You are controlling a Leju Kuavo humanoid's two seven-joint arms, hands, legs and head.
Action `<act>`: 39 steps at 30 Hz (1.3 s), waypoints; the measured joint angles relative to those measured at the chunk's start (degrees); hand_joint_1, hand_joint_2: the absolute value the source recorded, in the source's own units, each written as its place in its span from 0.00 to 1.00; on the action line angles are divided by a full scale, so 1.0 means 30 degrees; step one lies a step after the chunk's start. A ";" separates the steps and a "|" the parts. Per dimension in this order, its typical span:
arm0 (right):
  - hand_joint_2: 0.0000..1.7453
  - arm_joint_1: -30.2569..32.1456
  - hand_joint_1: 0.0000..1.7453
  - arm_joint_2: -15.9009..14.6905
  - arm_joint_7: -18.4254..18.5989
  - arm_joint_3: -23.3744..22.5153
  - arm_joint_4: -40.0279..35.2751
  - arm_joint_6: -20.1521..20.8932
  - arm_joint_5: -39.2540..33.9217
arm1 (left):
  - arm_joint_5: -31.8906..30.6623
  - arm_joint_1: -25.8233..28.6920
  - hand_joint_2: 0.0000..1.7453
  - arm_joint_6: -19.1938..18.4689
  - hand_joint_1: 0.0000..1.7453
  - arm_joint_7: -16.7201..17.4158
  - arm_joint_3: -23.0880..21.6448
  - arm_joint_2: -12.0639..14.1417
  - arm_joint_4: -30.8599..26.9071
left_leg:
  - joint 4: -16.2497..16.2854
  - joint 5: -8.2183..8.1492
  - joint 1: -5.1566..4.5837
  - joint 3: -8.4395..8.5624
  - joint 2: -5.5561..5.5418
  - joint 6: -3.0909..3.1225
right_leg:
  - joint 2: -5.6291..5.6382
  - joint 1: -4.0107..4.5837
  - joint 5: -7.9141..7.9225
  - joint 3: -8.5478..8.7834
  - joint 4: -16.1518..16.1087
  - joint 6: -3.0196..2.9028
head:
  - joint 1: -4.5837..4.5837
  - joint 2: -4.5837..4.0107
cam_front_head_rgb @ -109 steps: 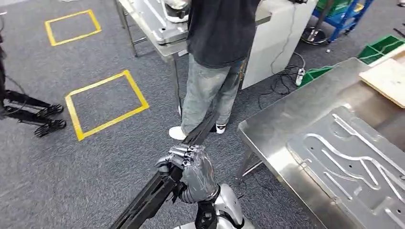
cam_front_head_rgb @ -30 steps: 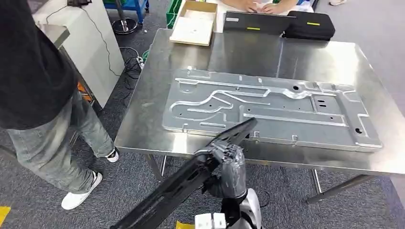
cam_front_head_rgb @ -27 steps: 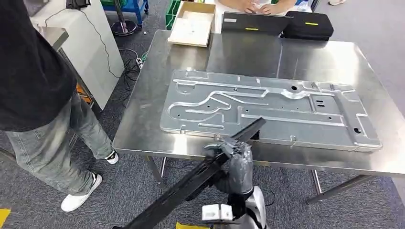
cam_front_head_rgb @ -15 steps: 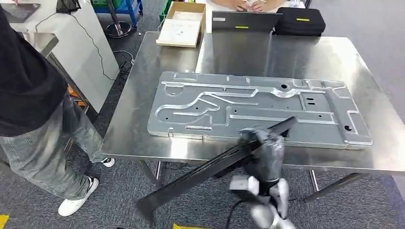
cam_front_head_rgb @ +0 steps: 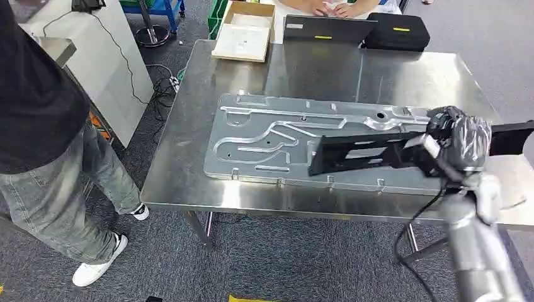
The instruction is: Take the parts from the cabinet and place them on the table.
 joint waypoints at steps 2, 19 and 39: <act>1.00 -0.2892 1.00 -0.1361 0.0659 0.0052 0.2393 0.2658 0.0234 | -0.0081 -0.0033 1.00 -0.0219 0.00 -0.0169 -0.0139 -0.0015 0.0000 | 0.0154 -0.0145 0.0026 0.0030 -0.0041 -0.0157 | -0.0126 -0.0180 0.1884 0.1544 -0.3411 0.0146 | 0.0000 0.0000; 0.00 -2.0862 0.00 -0.4791 0.7054 0.4800 1.5216 1.7269 -0.0283 | -0.0327 -0.0233 1.00 -0.1152 0.00 -0.0619 -0.0692 0.0160 -0.0007 | 0.0888 0.0391 -0.0875 -0.0850 -0.0105 0.1150 | -0.0033 0.0972 0.1191 0.2209 -0.4183 -0.1364 | -0.0008 0.0000; 0.00 -2.1694 0.00 -0.4689 0.6442 0.6215 1.7419 1.4703 -0.0991 | -0.0029 -0.0455 0.00 -0.1246 0.00 -0.0795 -0.0911 -0.0226 0.0000 | 0.0536 -0.0442 -0.0032 -0.0245 0.0112 -0.0741 | 0.0045 -0.0271 0.1573 0.1766 -0.4104 -0.0479 | -0.0022 0.0000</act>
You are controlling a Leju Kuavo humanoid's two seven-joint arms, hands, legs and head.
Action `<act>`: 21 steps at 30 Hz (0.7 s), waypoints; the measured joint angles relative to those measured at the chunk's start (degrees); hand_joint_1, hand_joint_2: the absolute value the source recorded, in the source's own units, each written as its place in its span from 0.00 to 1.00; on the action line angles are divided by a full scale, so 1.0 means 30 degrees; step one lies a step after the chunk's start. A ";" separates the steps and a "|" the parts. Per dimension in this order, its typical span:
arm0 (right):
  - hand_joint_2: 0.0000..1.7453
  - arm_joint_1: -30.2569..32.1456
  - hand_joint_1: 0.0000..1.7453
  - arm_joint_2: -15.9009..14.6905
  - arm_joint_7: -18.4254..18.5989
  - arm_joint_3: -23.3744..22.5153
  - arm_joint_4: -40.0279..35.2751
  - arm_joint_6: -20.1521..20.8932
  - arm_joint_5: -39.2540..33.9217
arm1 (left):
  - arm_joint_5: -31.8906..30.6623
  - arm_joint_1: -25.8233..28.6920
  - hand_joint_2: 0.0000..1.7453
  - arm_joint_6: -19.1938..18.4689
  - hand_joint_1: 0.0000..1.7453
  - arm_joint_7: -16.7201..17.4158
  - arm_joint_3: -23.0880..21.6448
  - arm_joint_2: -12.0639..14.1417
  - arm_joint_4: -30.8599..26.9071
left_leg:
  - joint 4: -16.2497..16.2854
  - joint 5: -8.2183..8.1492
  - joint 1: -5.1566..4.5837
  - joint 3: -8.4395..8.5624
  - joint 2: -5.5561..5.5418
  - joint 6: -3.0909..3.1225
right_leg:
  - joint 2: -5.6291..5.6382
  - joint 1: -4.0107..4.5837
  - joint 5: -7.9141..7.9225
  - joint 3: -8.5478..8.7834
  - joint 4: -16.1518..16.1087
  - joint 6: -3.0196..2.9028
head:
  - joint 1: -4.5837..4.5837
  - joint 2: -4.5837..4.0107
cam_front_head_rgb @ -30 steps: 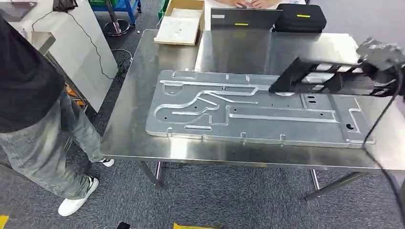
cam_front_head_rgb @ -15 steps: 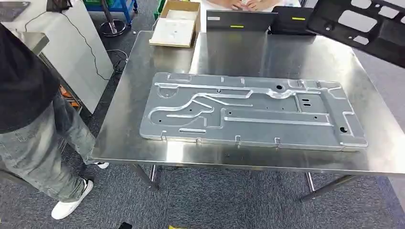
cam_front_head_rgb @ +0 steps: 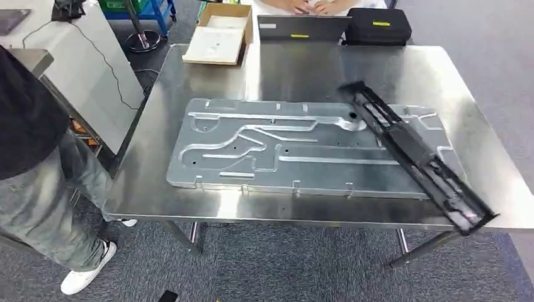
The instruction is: Take the parts from the cabinet and place them on the table.
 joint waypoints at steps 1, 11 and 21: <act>0.00 -0.0004 0.00 0.0044 -0.0130 0.0000 0.0000 -0.0087 -0.0102 | 0.0015 -0.0011 0.00 0.0007 0.00 0.0000 0.0000 0.0000 0.0000 | 0.0911 -0.0604 -0.0001 -0.0370 0.0004 -0.0001 | 0.0010 0.0034 -0.0015 0.0030 -0.0006 -0.0124 | -0.0022 -0.0001; 0.00 0.0667 0.00 0.0138 -0.1246 0.0000 0.0036 -0.1494 -0.0743 | 0.0080 -0.0025 0.00 0.0102 0.00 0.0022 0.0000 0.0029 0.0000 | -0.0068 0.0449 -0.0472 -0.0299 -0.0030 0.1110 | 0.0138 0.0679 -0.0140 0.0195 -0.0010 -0.0288 | -0.0007 0.0000; 1.00 0.4699 0.00 0.0248 -0.3723 -0.0467 -0.1523 -0.6165 -0.2506 | 0.0248 0.0038 0.00 0.0845 0.00 0.0371 0.0015 0.0015 0.0000 | -0.0923 0.0934 -0.0303 0.0134 0.0038 0.1199 | -0.0014 0.0379 -0.2199 -0.2283 0.5043 0.0548 | 0.0007 -0.0007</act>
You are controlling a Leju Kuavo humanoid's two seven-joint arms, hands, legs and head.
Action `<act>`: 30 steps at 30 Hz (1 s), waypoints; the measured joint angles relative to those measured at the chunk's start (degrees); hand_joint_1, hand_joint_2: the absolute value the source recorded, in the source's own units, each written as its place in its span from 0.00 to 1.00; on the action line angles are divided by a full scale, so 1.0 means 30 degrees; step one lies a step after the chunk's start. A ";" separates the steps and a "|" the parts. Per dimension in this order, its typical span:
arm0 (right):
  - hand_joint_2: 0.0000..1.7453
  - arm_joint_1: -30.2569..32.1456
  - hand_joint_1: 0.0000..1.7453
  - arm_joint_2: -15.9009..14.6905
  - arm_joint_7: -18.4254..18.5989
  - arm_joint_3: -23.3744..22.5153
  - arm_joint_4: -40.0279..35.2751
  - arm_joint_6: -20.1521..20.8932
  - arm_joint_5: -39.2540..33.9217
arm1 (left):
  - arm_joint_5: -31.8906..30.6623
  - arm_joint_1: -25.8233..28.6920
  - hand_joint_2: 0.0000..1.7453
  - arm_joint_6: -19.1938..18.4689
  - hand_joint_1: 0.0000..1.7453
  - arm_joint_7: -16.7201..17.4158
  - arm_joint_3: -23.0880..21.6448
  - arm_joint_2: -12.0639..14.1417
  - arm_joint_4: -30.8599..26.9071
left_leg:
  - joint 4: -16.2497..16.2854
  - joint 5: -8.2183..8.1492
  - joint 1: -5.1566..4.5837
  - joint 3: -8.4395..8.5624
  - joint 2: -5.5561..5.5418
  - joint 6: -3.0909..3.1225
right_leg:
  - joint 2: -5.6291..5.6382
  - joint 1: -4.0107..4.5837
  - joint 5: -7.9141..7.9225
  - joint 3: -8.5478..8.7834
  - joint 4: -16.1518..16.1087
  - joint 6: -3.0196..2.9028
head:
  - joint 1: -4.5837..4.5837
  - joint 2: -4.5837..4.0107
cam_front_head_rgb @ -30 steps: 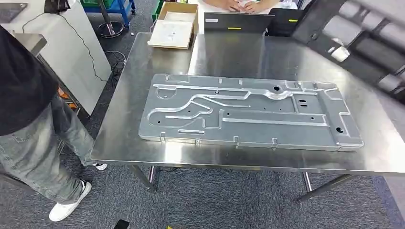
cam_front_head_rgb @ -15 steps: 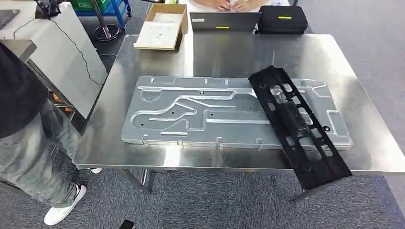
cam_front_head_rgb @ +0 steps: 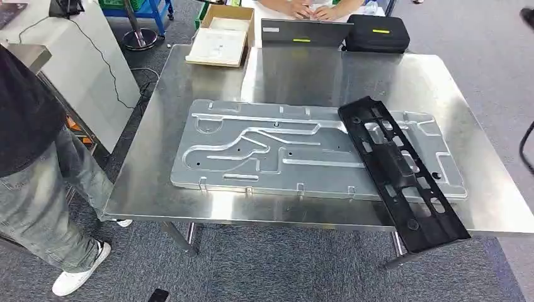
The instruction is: Take the parts from the cabinet and place them on the table.
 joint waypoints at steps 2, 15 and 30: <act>1.00 0.0424 0.00 0.0000 -0.0102 -0.0175 -0.0292 -0.0240 -0.0044 | 0.0000 0.0071 0.00 0.0015 0.00 0.0000 0.0000 -0.0001 0.0000 | 0.0189 -0.0146 0.0001 0.0005 -0.0007 -0.0129 | -0.0052 -0.0108 0.1734 0.1340 -0.2834 0.0059 | 0.0000 0.0007; 0.00 0.4057 0.00 -0.0919 -0.1035 -0.3149 -0.1172 -0.4313 -0.1771 | 0.0525 0.0333 0.00 -0.0284 0.00 0.1195 0.0197 -0.0001 0.0000 | 0.6814 -0.3722 -0.0037 -0.2703 -0.0052 -0.0895 | -0.0255 -0.0052 0.2437 0.2356 -0.5322 -0.0894 | -0.0015 0.0007; 0.00 1.2049 0.00 -0.3133 -0.3898 -1.0419 -0.0509 -0.6352 -0.4378 | 0.0721 0.0603 0.00 -0.0706 0.00 0.0744 0.0576 -0.0001 0.0000 | 0.0166 0.0392 -0.0324 -0.0672 -0.0093 0.0229 | -0.0232 -0.0080 -0.1160 0.0592 0.0133 0.0205 | 0.0007 0.0007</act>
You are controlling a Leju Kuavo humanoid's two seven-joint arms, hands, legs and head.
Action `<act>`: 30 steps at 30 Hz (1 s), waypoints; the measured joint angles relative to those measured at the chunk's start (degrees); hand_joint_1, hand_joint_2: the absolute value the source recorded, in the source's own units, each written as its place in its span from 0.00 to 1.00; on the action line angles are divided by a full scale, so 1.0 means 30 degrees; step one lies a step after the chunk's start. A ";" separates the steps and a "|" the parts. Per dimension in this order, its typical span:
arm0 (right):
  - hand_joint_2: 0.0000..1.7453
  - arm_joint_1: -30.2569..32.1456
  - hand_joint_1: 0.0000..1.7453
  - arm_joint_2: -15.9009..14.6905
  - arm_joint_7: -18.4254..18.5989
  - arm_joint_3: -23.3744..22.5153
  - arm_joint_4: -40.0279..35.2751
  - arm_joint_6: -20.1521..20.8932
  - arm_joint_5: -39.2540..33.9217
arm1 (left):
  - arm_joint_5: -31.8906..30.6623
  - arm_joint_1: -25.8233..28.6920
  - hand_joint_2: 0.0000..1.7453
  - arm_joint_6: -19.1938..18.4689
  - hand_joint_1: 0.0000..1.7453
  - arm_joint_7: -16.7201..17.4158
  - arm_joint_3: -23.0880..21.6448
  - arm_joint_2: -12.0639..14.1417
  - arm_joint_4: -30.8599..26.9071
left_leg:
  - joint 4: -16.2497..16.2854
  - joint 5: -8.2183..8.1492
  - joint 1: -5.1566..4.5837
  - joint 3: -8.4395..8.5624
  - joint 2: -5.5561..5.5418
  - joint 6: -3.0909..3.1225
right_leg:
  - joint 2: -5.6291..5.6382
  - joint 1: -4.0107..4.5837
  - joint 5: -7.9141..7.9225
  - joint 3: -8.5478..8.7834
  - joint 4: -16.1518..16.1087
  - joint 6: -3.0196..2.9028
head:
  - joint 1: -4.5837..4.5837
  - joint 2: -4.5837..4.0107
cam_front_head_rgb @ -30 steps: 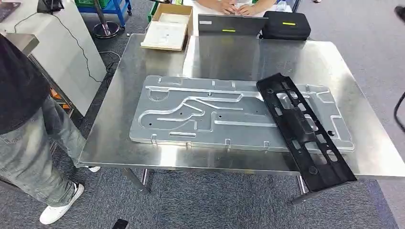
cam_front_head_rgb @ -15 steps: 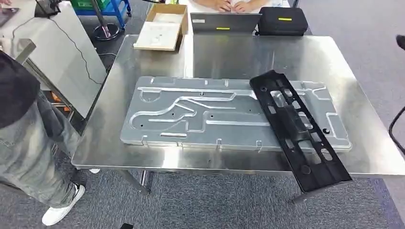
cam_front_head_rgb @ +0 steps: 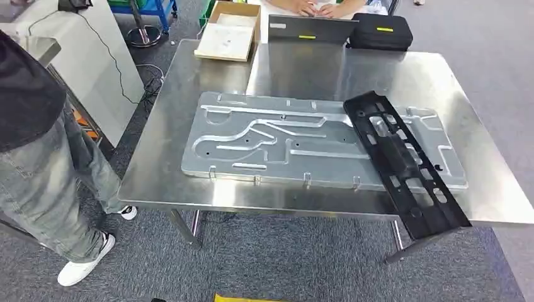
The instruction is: Take the parts from the cabinet and place them on the table.
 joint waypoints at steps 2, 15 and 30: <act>0.00 0.0333 0.00 -0.0007 0.0007 -0.0348 0.0036 0.0000 0.0036 | 0.0000 0.0000 0.00 -0.0007 0.00 0.0000 0.0066 0.0000 0.0000 | 0.0112 0.0308 -0.0071 -0.0501 0.0012 -0.0024 | 0.0013 0.0013 0.1021 0.1074 -0.0826 -0.0102 | 0.0000 -0.0001; 0.00 0.4537 0.00 0.0435 -0.1165 -0.3632 0.0553 -0.1004 -0.0656 | -0.0015 0.0111 0.00 -0.0131 0.00 -0.0400 0.0124 -0.0007 0.0000 | 0.5267 -0.3351 0.0096 -0.2500 -0.0185 -0.1157 | -0.0250 0.0143 0.3260 0.2825 -0.6169 -0.1327 | -0.0007 -0.0007; 1.00 1.0515 0.00 0.6944 -0.3585 -0.8043 0.2499 -0.5800 -0.1122 | -0.0015 0.0107 0.00 0.0015 0.00 -0.0619 0.0248 -0.0044 0.0007 | -0.0843 -0.0396 0.0011 0.1398 0.0081 -0.0024 | 0.0002 0.0059 0.0509 0.0154 -0.1789 -0.0183 | 0.0094 0.0000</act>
